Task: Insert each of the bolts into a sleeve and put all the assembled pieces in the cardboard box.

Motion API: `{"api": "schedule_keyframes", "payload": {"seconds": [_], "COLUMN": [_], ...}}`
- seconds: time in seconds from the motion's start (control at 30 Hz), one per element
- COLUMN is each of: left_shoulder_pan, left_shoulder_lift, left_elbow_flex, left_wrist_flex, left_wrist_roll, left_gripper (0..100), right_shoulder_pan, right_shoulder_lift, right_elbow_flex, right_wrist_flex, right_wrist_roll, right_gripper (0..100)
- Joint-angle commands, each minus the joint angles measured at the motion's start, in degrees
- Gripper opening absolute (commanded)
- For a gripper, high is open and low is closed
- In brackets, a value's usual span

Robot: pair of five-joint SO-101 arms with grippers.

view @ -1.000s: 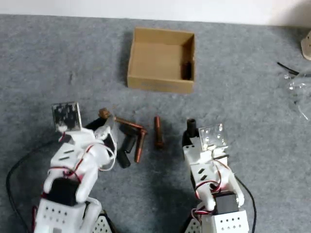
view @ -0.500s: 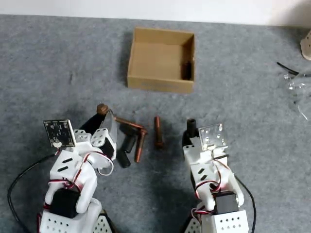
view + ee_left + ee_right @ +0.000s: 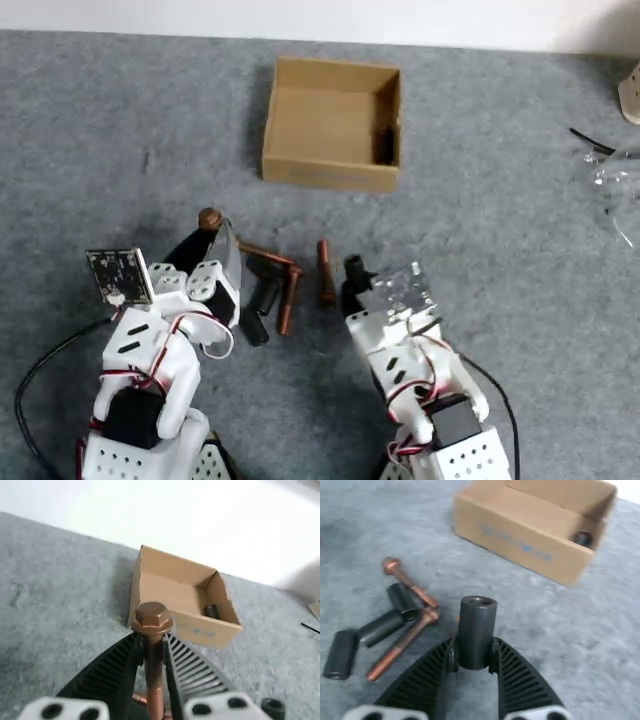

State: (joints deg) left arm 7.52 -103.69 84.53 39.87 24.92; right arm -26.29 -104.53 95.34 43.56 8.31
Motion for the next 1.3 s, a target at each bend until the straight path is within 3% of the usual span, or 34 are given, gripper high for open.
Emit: {"api": "schedule_keyframes", "payload": {"seconds": [0.0, 0.13, 0.33, 0.47, 0.63, 0.9, 1.13, 1.27], "left_shoulder_pan": [0.75, -0.48, 0.04, -0.22, -0.04, 1.45, 2.33, 2.33], "left_shoulder_lift": [-1.01, -1.01, -1.01, -1.01, -1.01, -1.01, -1.01, -1.01], "left_elbow_flex": [-0.04, 0.92, 1.19, 1.19, 0.22, -1.63, -9.71, -10.68], "left_wrist_flex": [-2.81, -5.10, -5.89, -5.63, -5.80, -5.01, 6.68, 8.18], "left_wrist_roll": [0.79, 5.54, 6.68, 12.13, 12.40, 15.56, 15.47, 15.47], "left_gripper": [1, 1, 1, 1, 1, 1, 1, 1], "right_shoulder_pan": [-3.74, -6.55, -13.58, -18.86, -23.78, -23.78, -23.78, -23.43], "right_shoulder_lift": [-0.84, -0.84, -0.84, -0.84, -0.84, -0.84, -0.84, -0.84], "right_elbow_flex": [-3.12, -6.11, -7.87, -7.60, -7.60, -7.25, -3.91, -3.82], "right_wrist_flex": [-2.86, -4.00, -4.88, -4.88, -5.05, -6.55, -6.90, -6.90], "right_wrist_roll": [0.53, 0.53, 0.62, 0.70, 5.98, 6.07, 6.24, 6.24], "right_gripper": [0.5, 0.5, 0.5, 0.5, 0.5, 0.5, 0.5, 0.5]}}
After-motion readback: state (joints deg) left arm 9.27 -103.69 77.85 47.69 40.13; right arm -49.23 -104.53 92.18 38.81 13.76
